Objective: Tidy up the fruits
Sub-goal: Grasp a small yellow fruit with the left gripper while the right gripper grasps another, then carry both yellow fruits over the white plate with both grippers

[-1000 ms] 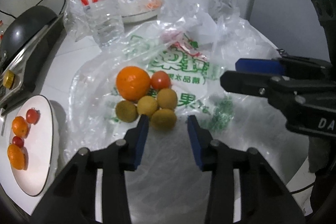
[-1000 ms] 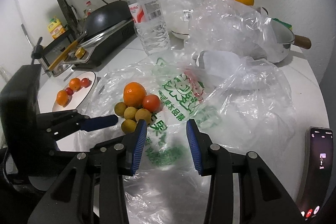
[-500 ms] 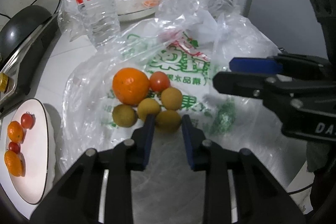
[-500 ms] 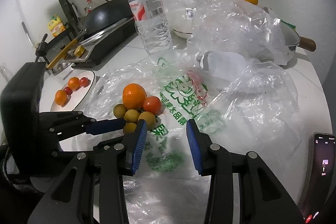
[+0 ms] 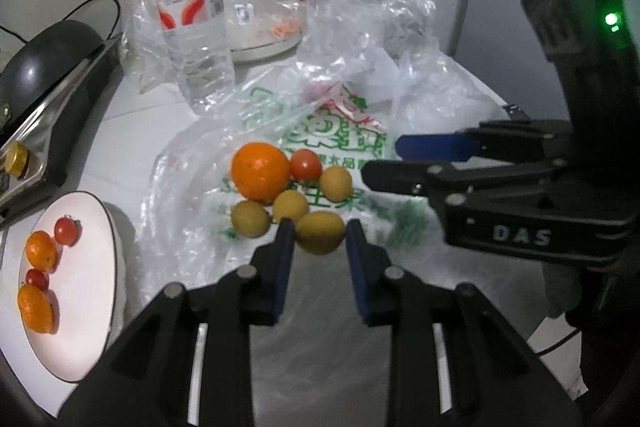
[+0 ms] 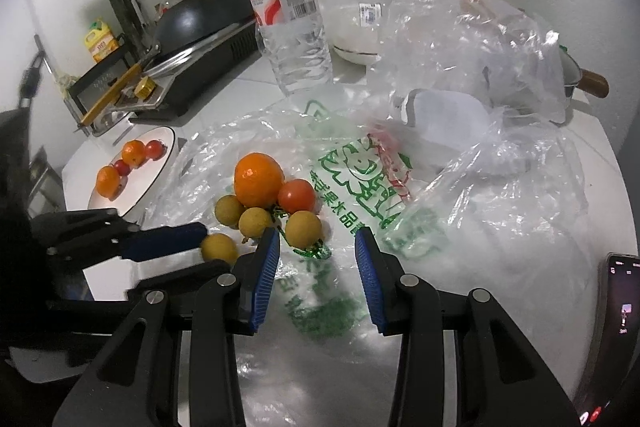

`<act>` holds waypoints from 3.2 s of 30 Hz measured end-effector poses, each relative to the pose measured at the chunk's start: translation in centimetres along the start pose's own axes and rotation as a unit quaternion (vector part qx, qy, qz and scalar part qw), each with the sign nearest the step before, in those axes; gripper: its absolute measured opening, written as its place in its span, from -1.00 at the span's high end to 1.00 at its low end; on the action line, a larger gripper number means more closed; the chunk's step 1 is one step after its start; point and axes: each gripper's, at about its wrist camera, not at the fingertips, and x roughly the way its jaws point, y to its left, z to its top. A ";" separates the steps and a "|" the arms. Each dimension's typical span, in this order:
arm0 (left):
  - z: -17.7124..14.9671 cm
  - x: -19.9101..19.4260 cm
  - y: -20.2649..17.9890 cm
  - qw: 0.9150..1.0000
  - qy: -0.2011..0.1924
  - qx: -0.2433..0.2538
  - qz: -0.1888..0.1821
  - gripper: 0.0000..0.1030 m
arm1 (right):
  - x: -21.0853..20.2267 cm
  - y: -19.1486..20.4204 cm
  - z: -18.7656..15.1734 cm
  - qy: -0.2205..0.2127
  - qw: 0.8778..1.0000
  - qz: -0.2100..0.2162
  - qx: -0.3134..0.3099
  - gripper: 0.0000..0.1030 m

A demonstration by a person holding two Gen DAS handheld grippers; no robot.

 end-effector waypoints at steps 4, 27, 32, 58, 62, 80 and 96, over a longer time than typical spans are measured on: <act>0.2 -0.7 0.6 1.000 -0.011 -0.004 0.001 0.47 | 0.9 0.5 0.3 0.009 1.000 0.004 -0.005 0.19; 0.2 -1.1 2.5 1.000 -0.021 -0.014 0.005 0.47 | 4.5 1.2 0.9 0.055 0.998 -0.005 -0.019 0.47; 0.2 -1.9 2.4 1.000 -0.028 -0.006 0.004 0.47 | 3.6 1.8 0.9 0.042 0.999 -0.009 -0.017 0.47; -2.0 -8.5 2.2 0.997 -0.077 0.022 -0.001 0.47 | -3.7 6.3 -0.8 -0.028 0.999 -0.037 -0.010 0.47; -2.5 -9.3 2.6 0.996 -0.082 0.020 0.001 0.47 | -4.1 7.1 -0.9 -0.032 0.999 -0.039 -0.014 0.47; -4.6 -11.8 6.5 0.995 -0.099 -0.004 0.015 0.47 | -4.1 11.6 -0.5 -0.036 0.998 -0.046 -0.038 0.47; -8.3 -12.1 13.1 0.994 -0.086 -0.048 0.041 0.47 | -1.6 16.0 0.5 -0.017 0.997 -0.048 -0.064 0.47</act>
